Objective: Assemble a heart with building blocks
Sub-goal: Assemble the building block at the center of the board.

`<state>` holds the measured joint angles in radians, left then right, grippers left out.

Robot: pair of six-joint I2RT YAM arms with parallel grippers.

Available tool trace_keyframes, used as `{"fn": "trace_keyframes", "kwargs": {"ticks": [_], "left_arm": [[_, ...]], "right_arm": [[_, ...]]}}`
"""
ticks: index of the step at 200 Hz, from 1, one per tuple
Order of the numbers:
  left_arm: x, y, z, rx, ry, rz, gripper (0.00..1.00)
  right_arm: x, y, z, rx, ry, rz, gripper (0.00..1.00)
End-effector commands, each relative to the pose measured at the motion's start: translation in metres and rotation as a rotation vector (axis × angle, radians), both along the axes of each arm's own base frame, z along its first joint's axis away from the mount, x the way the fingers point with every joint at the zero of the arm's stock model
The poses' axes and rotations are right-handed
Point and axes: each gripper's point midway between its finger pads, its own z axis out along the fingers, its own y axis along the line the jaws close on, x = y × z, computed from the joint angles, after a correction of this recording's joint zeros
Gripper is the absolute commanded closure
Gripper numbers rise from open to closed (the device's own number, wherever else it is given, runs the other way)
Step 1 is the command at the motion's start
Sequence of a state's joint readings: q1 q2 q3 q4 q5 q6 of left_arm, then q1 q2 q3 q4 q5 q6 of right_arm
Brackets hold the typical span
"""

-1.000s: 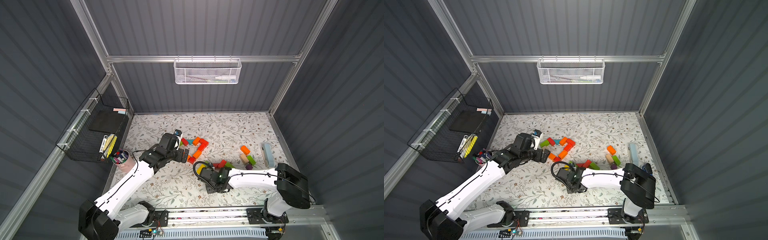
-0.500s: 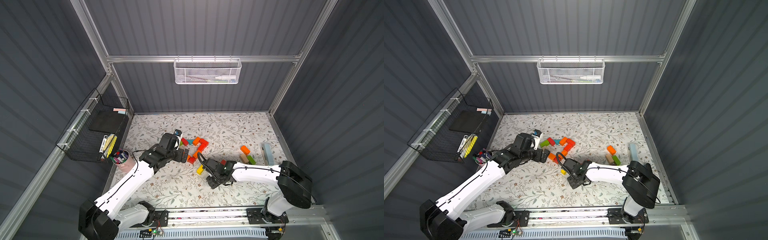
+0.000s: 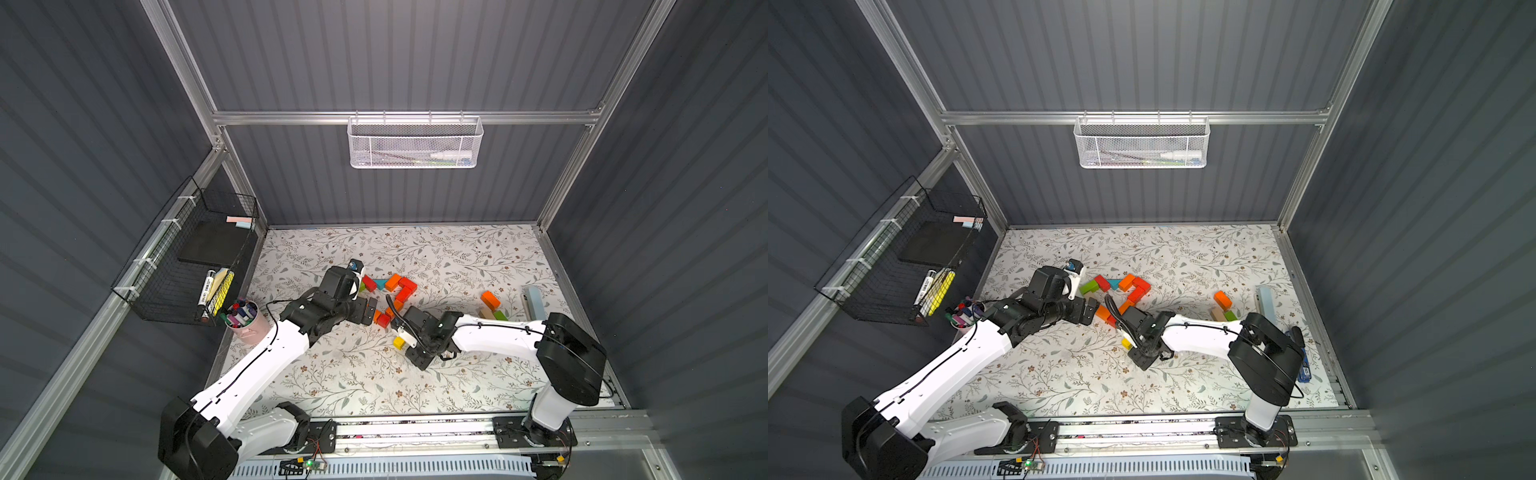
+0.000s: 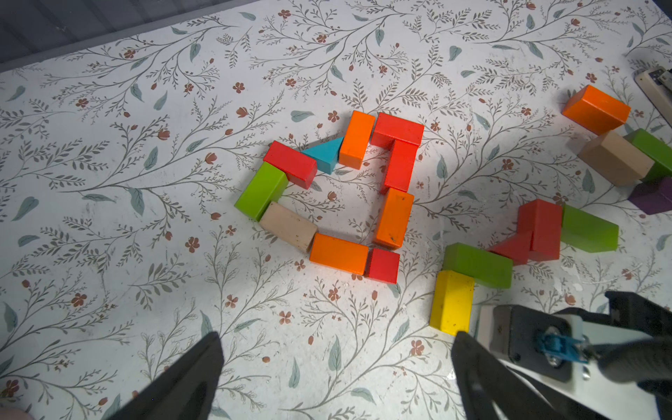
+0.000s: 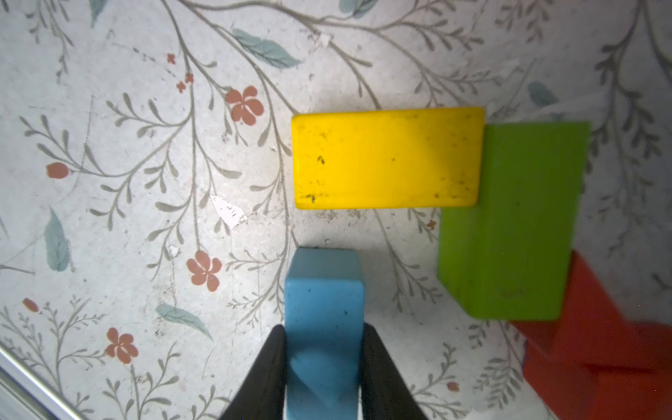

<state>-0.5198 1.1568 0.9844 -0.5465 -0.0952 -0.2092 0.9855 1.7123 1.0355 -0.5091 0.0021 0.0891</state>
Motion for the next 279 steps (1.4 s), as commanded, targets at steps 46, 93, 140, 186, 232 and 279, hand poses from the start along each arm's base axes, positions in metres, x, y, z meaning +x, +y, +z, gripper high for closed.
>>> {"fn": "trace_keyframes", "kwargs": {"ticks": [46, 93, 140, 186, 232, 279], "left_arm": [[0.004, 0.017, 0.001, 0.039, -0.018, 0.086, 0.01], [0.005, 0.018, 0.001, 0.037, -0.017, 0.088, 0.01], [0.005, 0.017, 0.000, 0.035, -0.012, 0.087, 0.01], [0.005, 0.017, -0.002, 0.037, -0.005, 0.084, 0.01], [0.005, 0.017, -0.001, 0.034, -0.006, 0.086, 0.01], [0.005, 0.017, -0.001, 0.031, -0.005, 0.084, 0.01]], "right_arm": [[0.012, -0.001, -0.008, -0.024, -0.001, 0.043, 0.82], [0.014, 0.007, -0.009, -0.003, 0.006, 0.040, 0.82], [0.013, 0.009, -0.012, 0.005, 0.020, 0.034, 0.81], [0.011, 0.010, -0.012, 0.016, 0.031, 0.025, 0.80], [0.008, 0.007, -0.008, 0.025, 0.036, 0.008, 0.73], [0.009, -0.001, 0.010, 0.032, 0.003, -0.008, 0.56]]}}
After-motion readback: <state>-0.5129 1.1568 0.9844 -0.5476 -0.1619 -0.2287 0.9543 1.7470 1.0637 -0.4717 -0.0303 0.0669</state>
